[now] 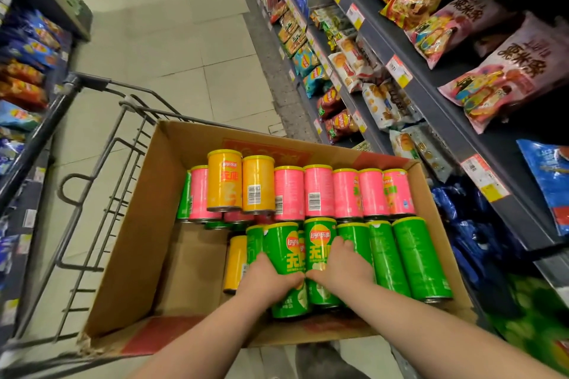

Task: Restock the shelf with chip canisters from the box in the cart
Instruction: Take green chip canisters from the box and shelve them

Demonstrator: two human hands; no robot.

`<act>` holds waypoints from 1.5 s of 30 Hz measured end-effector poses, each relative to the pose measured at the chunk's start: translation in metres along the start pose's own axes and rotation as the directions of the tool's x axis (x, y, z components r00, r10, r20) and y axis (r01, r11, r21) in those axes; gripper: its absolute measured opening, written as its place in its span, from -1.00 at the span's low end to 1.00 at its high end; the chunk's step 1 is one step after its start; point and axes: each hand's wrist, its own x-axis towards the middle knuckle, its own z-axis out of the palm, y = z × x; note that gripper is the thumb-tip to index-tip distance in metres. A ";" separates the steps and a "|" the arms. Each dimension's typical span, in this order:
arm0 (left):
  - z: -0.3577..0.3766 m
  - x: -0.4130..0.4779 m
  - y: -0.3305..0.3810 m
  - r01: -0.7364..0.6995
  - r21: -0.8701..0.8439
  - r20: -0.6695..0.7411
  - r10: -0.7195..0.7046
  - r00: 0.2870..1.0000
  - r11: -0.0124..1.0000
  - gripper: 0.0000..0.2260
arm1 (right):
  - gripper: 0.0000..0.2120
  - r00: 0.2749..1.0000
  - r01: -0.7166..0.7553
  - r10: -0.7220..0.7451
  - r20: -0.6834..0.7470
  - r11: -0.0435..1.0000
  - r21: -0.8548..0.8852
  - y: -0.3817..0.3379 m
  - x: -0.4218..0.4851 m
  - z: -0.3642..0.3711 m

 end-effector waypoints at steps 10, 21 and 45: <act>-0.017 -0.013 -0.010 0.062 -0.278 0.082 -0.041 0.996 0.958 -0.31 | -0.06 0.996 -0.087 0.083 0.032 0.980 0.177 -0.004 -0.001 0.012; -0.036 -0.039 -0.022 -0.109 -0.483 -0.074 0.084 0.994 0.869 -0.48 | -0.38 0.995 -0.038 0.077 -0.071 0.896 0.442 -0.002 -0.021 0.011; -0.062 -0.062 -0.050 -0.148 -0.559 -0.132 0.088 0.987 0.816 -0.53 | -0.16 0.999 0.048 -0.048 0.001 0.996 0.073 -0.012 -0.020 0.027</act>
